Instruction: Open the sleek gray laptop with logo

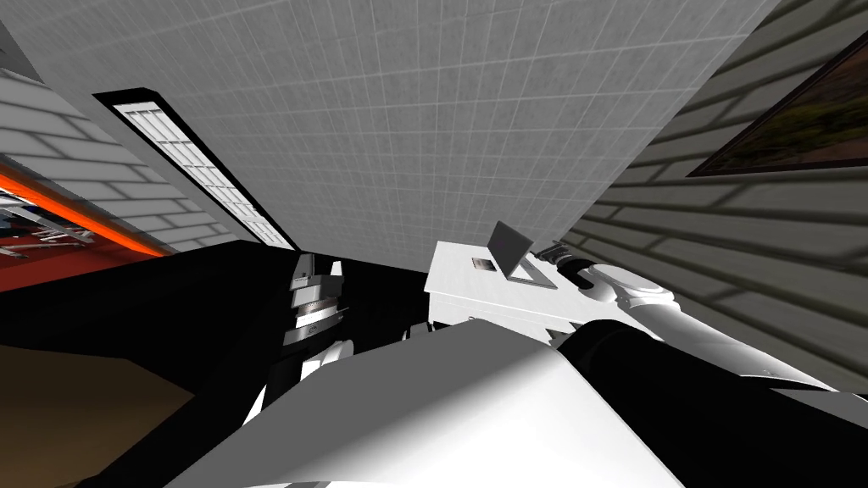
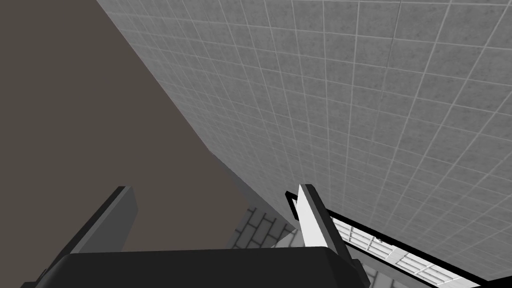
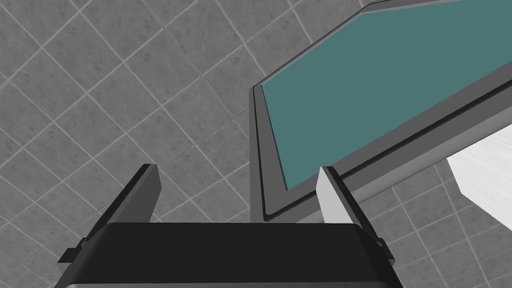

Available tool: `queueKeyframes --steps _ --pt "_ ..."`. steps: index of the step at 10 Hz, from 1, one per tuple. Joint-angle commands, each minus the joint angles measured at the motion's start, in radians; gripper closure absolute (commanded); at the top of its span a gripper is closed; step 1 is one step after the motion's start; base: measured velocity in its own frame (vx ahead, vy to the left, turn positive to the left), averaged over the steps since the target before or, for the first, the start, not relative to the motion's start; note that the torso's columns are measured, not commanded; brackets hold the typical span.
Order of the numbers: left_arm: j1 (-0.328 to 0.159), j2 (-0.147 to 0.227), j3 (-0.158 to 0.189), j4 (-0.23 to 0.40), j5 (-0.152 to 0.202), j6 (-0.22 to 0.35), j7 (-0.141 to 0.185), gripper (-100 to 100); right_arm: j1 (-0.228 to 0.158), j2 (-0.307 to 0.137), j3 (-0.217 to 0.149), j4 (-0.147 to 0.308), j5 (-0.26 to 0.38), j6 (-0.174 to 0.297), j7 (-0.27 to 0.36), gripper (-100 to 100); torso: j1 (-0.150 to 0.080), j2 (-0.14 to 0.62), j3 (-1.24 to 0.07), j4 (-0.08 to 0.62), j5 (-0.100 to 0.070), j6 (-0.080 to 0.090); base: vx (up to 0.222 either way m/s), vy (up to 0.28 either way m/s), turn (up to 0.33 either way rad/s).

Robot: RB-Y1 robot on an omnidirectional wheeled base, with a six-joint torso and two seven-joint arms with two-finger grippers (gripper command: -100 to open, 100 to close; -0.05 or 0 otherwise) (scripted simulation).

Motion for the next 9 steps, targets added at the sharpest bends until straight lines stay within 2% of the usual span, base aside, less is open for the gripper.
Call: queueKeyframes --steps 1,2,3,9 --pt "0.0 0.0 0.0 0.0 0.0 0.0 0.0 0 0.013 -0.011 -0.006 -0.012 0.015 0.012 0.015 -100 0.001 0.0 0.0 0.0 0.001 0.0 0.022 0.047 -0.009" --pt "0.0 0.0 0.0 0.0 0.0 0.0 0.0 0 0.015 -0.012 -0.006 -0.013 0.016 0.015 0.018 -100 -0.002 0.002 0.001 0.0 0.0 0.001 0.005 0.009 -0.001" --pt "0.0 0.0 0.0 0.0 0.0 0.0 0.0 0 0.015 -0.012 -0.006 -0.013 0.016 0.015 0.017 100 -0.003 0.002 0.001 0.001 -0.001 0.001 0.0 0.0 0.0" --pt "0.0 0.0 0.0 0.0 0.0 0.0 0.0 0 -0.072 0.059 0.024 0.069 -0.108 -0.055 -0.11 100 -0.001 0.0 0.0 0.0 -0.001 0.002 -0.085 -0.141 0.029"
